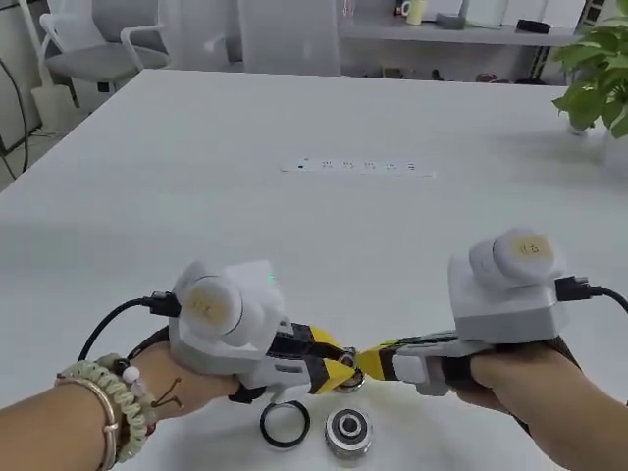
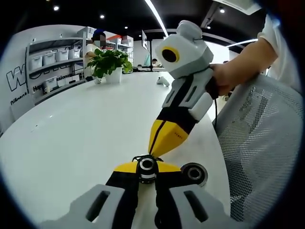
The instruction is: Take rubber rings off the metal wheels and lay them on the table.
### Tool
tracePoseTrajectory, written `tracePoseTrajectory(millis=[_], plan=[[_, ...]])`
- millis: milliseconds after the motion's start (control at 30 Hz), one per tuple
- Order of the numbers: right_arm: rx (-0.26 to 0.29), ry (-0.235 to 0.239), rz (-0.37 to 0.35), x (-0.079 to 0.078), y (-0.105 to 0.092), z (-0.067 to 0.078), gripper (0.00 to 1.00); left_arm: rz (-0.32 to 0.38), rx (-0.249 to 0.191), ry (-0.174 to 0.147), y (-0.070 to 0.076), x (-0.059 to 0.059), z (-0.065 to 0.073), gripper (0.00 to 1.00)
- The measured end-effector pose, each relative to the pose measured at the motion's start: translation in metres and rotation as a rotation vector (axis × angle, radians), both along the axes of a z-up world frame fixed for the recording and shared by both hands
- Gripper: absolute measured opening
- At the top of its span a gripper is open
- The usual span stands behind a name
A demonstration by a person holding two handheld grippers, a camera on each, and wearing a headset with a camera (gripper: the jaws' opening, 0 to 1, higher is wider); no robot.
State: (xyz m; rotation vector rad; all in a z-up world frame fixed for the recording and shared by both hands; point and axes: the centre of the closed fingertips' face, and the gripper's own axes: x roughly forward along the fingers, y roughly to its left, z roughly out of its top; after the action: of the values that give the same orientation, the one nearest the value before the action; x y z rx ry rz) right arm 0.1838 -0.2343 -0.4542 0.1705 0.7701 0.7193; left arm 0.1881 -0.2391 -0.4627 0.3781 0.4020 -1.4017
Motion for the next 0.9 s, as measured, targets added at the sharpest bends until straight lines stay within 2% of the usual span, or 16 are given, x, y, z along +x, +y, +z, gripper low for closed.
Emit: tracePoseTrajectory(millis=[33,67,100,133,167,333,533,667,767,900], plan=[[0.016,-0.002,0.002,0.0,0.002,0.003,0.0,0.0,0.0,0.0,0.0,0.0,0.0,0.07],[0.077,-0.014,0.033,-0.002,0.011,0.012,0.0,0.001,0.0,0.0,0.0,0.0,0.0,0.07],[0.108,-0.026,0.005,0.001,0.013,0.018,0.0,0.0,0.0,-0.001,0.0,0.0,0.0,0.07],[0.06,-0.008,0.006,-0.001,0.009,0.012,0.0,0.001,0.0,0.0,0.0,0.0,0.0,0.07],[0.035,-0.031,0.014,0.0,0.01,0.01,0.0,0.001,0.0,0.0,0.0,0.0,0.0,0.07],[0.038,-0.009,0.005,-0.001,0.007,0.007,0.0,0.002,-0.003,-0.004,0.0,-0.001,0.0,0.07],[-0.001,0.022,-0.022,-0.001,-0.002,-0.003,0.0,0.006,-0.001,0.008,0.0,0.0,0.0,0.08],[-0.007,0.03,-0.03,-0.001,-0.004,-0.005,0.0,-0.015,0.013,0.03,-0.001,-0.006,0.001,0.15],[-0.007,0.033,-0.034,-0.001,-0.005,-0.006,0.0,-0.023,0.033,0.022,-0.002,-0.007,0.001,0.17],[-0.006,0.038,-0.037,-0.001,-0.005,-0.007,0.0,-0.045,0.066,-0.01,-0.001,-0.008,-0.001,0.17]])
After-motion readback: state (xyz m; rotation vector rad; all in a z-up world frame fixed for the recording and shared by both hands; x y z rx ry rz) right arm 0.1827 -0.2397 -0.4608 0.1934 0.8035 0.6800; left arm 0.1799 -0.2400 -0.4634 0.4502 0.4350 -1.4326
